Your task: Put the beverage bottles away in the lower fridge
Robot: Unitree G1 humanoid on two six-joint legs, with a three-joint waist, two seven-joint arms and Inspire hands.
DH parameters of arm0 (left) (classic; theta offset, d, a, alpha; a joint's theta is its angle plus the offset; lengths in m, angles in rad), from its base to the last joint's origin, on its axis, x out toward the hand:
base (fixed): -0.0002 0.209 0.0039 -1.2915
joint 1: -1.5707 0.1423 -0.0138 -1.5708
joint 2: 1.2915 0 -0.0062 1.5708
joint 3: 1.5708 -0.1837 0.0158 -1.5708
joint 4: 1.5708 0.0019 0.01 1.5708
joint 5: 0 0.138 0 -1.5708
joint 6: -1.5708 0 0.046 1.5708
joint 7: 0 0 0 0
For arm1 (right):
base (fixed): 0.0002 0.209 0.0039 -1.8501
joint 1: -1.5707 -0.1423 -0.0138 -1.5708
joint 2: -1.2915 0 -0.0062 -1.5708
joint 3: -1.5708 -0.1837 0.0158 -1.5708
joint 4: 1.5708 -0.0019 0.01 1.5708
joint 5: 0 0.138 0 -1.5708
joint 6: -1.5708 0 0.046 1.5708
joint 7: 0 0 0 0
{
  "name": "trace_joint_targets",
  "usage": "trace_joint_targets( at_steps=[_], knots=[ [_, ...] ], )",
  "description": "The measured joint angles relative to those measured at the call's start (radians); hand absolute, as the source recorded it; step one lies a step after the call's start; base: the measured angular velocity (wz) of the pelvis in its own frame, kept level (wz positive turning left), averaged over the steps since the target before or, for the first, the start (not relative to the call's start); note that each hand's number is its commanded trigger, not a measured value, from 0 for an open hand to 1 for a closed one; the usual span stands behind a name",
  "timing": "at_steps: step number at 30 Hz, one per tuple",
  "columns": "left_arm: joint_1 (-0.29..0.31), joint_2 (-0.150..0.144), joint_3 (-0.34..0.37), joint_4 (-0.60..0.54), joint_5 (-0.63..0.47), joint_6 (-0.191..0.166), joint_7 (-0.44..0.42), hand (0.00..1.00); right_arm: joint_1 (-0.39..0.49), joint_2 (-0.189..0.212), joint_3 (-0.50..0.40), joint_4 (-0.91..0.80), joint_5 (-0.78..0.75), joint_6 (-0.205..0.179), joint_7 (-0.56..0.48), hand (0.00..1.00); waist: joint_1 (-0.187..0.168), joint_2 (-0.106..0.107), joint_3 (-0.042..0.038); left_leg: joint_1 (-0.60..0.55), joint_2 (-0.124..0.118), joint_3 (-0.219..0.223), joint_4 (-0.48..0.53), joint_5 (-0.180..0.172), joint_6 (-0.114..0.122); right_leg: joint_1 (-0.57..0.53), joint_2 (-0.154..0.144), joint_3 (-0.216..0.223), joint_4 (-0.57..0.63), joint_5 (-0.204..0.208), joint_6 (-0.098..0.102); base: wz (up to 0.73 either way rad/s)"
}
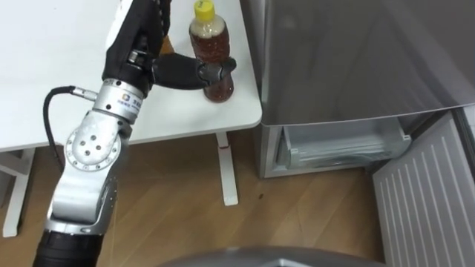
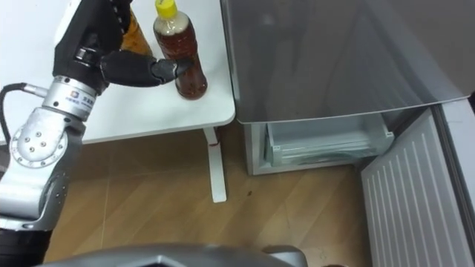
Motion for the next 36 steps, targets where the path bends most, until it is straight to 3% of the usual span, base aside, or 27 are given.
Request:
trace_joint_targets(
  at_steps=[12, 21, 27, 36],
  knots=[
    [-0.013, 0.001, -0.011, 0.004, 0.016, 0.000, -0.002, 0.00, -0.009, 0.000, 0.006, 0.004, 0.000, -0.001, -0.005, 0.00, -0.007, 0.000, -0.0038, 0.000, -0.001, 0.001, 0.001, 0.000, 0.000, 0.000, 0.000, 0.002, -0.003, 0.000, 0.000, 0.01],
    [-0.021, -0.009, -0.056, 0.129, 0.002, 0.002, -0.002, 0.00, -0.003, 0.002, 0.006, 0.017, -0.001, 0.003, -0.043, 0.00, -0.010, -0.005, -0.0028, 0.001, -0.001, -0.004, 0.001, 0.000, 0.000, -0.003, -0.001, -0.003, -0.004, 0.000, 0.000, 0.01],
    [-0.021, -0.013, -0.056, 0.153, -0.039, 0.002, -0.002, 0.00, -0.003, 0.003, 0.005, 0.011, -0.003, 0.026, -0.034, 0.00, -0.008, -0.008, -0.0094, -0.005, -0.001, 0.006, -0.001, 0.000, 0.000, -0.015, -0.001, 0.005, -0.001, 0.000, 0.000, -0.05],
    [-0.021, -0.028, -0.056, 0.167, -0.106, 0.047, -0.003, 0.00, 0.005, 0.008, 0.005, -0.018, -0.032, 0.064, -0.021, 0.00, -0.011, -0.001, -0.0153, -0.005, 0.000, 0.008, 0.001, 0.000, 0.000, -0.016, 0.000, 0.010, 0.003, 0.000, 0.000, 0.00]
  ],
)
